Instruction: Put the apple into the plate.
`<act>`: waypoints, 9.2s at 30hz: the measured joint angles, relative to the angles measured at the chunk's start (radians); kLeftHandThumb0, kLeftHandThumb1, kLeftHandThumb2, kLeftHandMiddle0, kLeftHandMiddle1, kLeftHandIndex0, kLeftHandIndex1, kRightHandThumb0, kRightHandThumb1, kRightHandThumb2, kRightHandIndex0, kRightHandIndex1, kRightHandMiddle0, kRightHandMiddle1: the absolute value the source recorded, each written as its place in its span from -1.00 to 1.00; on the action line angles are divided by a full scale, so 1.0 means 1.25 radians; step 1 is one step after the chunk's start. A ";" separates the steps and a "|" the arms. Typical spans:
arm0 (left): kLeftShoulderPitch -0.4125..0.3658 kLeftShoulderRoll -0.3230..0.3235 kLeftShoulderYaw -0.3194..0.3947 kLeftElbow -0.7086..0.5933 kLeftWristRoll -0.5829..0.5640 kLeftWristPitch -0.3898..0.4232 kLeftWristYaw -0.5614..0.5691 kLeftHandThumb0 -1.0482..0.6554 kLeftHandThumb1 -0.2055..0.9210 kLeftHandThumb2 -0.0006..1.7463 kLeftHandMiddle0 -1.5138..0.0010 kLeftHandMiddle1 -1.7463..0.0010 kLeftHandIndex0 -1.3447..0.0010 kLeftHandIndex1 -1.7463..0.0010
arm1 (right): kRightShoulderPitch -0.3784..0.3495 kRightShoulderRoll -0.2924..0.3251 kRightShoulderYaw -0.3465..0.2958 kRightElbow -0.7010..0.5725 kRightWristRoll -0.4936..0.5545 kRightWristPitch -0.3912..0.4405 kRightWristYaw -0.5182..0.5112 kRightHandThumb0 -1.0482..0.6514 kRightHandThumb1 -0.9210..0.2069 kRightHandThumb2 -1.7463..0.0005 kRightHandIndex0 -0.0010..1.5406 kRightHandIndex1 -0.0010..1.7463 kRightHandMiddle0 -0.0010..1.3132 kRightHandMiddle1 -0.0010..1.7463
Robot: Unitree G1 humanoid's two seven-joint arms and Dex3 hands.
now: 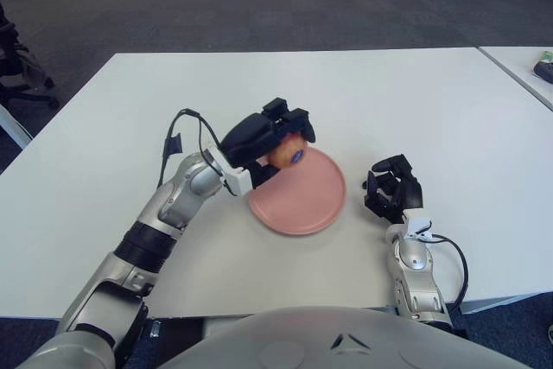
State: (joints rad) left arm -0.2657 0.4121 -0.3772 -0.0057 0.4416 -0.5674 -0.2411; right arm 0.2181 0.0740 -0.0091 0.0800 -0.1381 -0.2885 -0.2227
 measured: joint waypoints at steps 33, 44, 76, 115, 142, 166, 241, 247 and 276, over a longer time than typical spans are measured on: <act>-0.093 -0.037 -0.170 0.244 0.203 -0.183 0.014 0.23 -0.46 0.76 -0.09 -0.86 0.20 -1.00 | 0.001 0.001 0.001 0.015 0.004 -0.025 0.000 -0.22 -0.51 -0.04 -0.22 0.62 -0.45 1.00; -0.127 -0.048 -0.200 0.353 0.284 -0.235 0.195 0.23 -0.24 0.63 0.12 -0.97 0.28 -0.98 | 0.004 0.004 0.001 0.014 0.004 -0.025 0.000 -0.23 -0.46 -0.08 -0.21 0.60 -0.42 1.00; -0.198 -0.007 -0.251 0.355 0.177 -0.269 0.007 -0.83 0.97 -0.28 1.00 0.83 1.00 0.76 | 0.006 0.008 0.003 0.008 0.003 -0.016 0.001 -0.23 -0.44 -0.10 -0.25 0.61 -0.41 1.00; -0.151 -0.029 -0.088 0.352 -0.343 -0.123 -0.393 -0.97 1.00 0.02 1.00 1.00 1.00 1.00 | 0.015 0.008 0.011 -0.062 -0.029 0.089 -0.014 -0.21 -0.63 0.06 -0.42 0.62 -0.52 1.00; 0.015 -0.127 0.216 0.145 -0.714 0.184 -0.465 -1.00 1.00 0.07 1.00 1.00 1.00 1.00 | 0.001 -0.003 0.004 0.002 -0.019 0.002 -0.003 -0.21 -0.64 0.07 -0.31 0.67 -0.52 1.00; 0.092 -0.327 0.483 0.107 -0.893 0.386 -0.164 -0.43 0.69 0.09 0.15 -0.94 0.45 -0.93 | 0.000 -0.003 0.001 0.004 -0.006 -0.005 0.001 -0.23 -0.49 -0.06 -0.21 0.61 -0.44 1.00; 0.332 -0.419 0.433 0.150 -0.472 0.177 0.143 -0.22 0.55 0.01 -0.23 -1.00 0.48 -1.00 | -0.008 -0.001 -0.009 0.018 0.026 -0.021 0.030 -0.23 -0.45 -0.09 -0.17 0.56 -0.41 1.00; 0.338 -0.422 0.426 0.150 -0.467 0.169 0.159 -0.22 0.59 -0.03 -0.21 -1.00 0.50 -1.00 | -0.005 -0.003 -0.011 0.007 0.035 -0.006 0.041 -0.23 -0.45 -0.09 -0.17 0.55 -0.42 1.00; 0.356 -0.422 0.422 0.146 -0.477 0.147 0.169 -0.21 0.66 -0.09 -0.21 -1.00 0.54 -1.00 | 0.018 -0.006 -0.010 -0.030 0.040 0.009 0.060 -0.23 -0.43 -0.11 -0.19 0.57 -0.40 1.00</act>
State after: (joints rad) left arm 0.1790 -0.1149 0.1503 0.1763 -0.1549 -0.3841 -0.0304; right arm 0.2411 0.0659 -0.0221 0.0428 -0.0884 -0.2778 -0.1475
